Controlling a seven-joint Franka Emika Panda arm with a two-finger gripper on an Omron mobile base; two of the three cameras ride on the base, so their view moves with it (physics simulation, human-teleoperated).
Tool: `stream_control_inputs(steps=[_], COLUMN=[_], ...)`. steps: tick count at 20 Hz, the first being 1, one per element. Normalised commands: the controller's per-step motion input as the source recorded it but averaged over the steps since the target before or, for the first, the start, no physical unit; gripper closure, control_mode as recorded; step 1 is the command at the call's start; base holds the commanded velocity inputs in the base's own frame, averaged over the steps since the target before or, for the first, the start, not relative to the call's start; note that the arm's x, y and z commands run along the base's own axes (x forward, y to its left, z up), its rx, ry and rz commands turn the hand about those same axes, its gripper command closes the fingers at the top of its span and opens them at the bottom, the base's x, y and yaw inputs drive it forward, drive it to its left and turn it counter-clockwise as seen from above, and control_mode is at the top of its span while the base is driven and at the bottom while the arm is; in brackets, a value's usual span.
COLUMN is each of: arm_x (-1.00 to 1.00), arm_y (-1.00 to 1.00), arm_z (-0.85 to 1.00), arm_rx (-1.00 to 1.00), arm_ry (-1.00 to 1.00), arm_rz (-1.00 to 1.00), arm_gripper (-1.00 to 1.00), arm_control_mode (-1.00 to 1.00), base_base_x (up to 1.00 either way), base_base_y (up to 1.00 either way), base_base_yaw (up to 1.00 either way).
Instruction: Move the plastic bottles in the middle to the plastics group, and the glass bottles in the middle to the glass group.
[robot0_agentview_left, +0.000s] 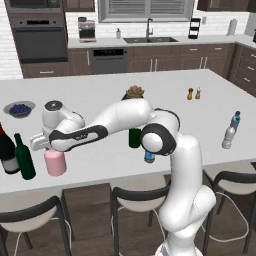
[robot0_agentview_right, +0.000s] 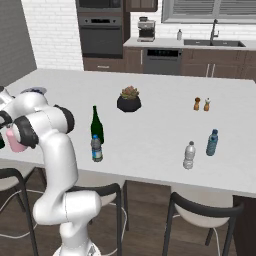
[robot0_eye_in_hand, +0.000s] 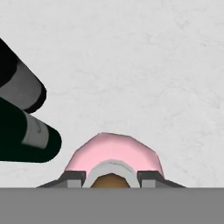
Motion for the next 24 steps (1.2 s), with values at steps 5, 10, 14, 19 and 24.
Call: stream_control_inputs(steps=[5,10,14,19,24], arm_x=[0.00,0.00,0.00,-0.03,-0.25], arm_y=[0.00,-0.01,-0.20,-0.41,-0.77], arm_z=[0.00,0.00,0.18,0.50,0.62], arm_rx=[0.00,0.00,0.00,0.06,0.14], arm_ry=[0.00,-0.01,0.00,-0.01,0.00], arm_rz=[0.00,0.00,0.00,-0.01,-0.05], arm_gripper=[-1.00,-1.00,-1.00,-1.00,-1.00], arm_control_mode=[-1.00,-1.00,-1.00,-1.00,-1.00], base_base_x=[0.00,0.00,0.00,0.00,0.00], base_base_y=[0.00,0.00,0.00,0.00,0.00], base_base_yaw=[0.00,0.00,0.00,0.00,0.00])
